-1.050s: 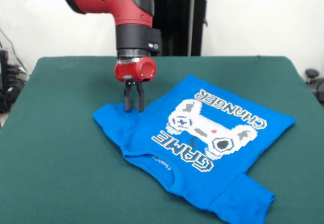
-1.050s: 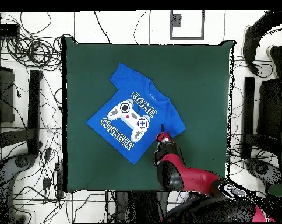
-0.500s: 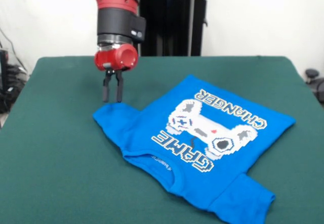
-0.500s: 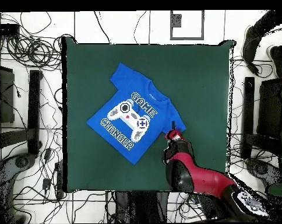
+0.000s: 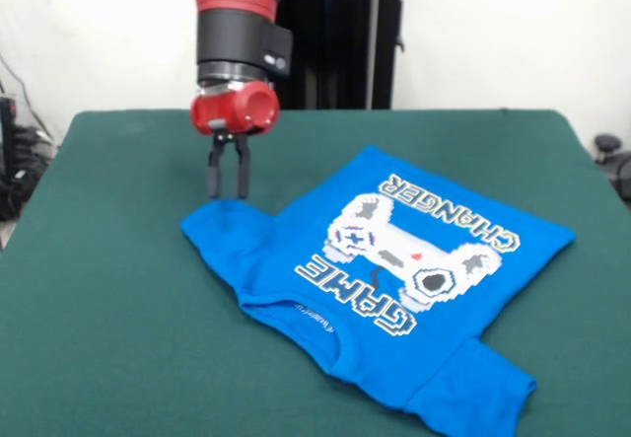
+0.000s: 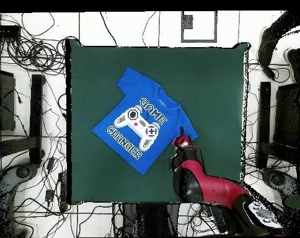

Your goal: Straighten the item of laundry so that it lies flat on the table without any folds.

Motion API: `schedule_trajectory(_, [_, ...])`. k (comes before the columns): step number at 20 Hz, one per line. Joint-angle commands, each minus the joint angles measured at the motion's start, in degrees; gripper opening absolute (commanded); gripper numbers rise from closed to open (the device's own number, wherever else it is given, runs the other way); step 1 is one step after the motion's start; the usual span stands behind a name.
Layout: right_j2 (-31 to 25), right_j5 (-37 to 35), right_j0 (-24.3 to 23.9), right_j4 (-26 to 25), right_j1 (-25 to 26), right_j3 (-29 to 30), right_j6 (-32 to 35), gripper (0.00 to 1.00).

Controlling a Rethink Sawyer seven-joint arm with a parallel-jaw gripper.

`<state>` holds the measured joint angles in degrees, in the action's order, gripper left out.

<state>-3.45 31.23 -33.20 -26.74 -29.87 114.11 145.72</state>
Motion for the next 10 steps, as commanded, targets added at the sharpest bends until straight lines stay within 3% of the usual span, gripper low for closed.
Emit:
schedule_trajectory(1, [-1.41, -0.51, 4.49, 3.49, 2.83, 0.28, 6.05, 1.00])
schedule_trajectory(10, [-2.55, 0.14, 1.77, -0.22, 5.58, -2.02, 5.74, 1.00])
